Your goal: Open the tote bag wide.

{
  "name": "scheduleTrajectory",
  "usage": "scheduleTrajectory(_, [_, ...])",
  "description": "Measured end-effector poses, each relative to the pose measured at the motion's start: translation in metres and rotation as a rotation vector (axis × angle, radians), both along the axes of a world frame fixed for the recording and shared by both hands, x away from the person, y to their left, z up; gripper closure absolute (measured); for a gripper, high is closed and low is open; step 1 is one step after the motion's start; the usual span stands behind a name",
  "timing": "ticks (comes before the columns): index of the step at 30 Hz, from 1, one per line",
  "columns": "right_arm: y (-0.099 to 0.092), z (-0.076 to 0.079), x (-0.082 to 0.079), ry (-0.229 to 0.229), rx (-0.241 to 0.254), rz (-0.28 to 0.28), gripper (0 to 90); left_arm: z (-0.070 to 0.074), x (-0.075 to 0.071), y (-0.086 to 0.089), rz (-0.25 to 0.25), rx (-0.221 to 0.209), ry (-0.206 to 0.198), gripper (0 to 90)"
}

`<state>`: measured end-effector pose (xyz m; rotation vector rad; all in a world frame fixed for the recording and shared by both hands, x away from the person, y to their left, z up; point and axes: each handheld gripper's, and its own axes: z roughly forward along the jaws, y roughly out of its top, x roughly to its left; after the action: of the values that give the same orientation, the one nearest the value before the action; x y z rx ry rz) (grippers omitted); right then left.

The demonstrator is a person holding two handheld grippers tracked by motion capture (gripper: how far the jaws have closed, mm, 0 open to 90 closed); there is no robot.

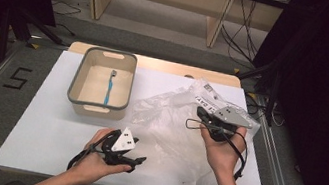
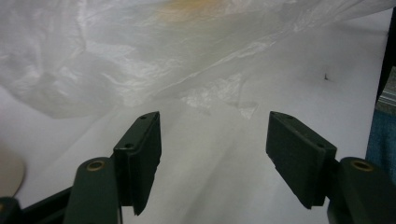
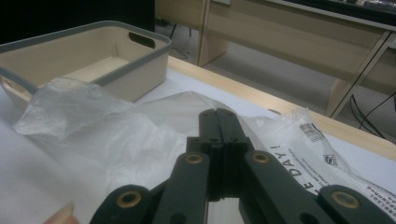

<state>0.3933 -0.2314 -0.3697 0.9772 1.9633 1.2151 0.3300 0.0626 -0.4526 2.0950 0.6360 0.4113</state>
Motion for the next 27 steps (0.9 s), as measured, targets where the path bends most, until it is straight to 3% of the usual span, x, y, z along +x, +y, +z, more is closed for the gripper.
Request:
scheduleTrajectory(7, [0.0, 0.0, 0.0, 0.0, 0.001, -0.001, 90.0, 0.001, 0.003, 0.011, 0.031, 0.006, -0.002, 35.0])
scheduleTrajectory(27, [-0.001, -0.001, -0.001, 0.001, 0.003, -0.008, 90.0, 0.005, 0.004, 0.016, 0.055, -0.004, -0.009, 35.0])
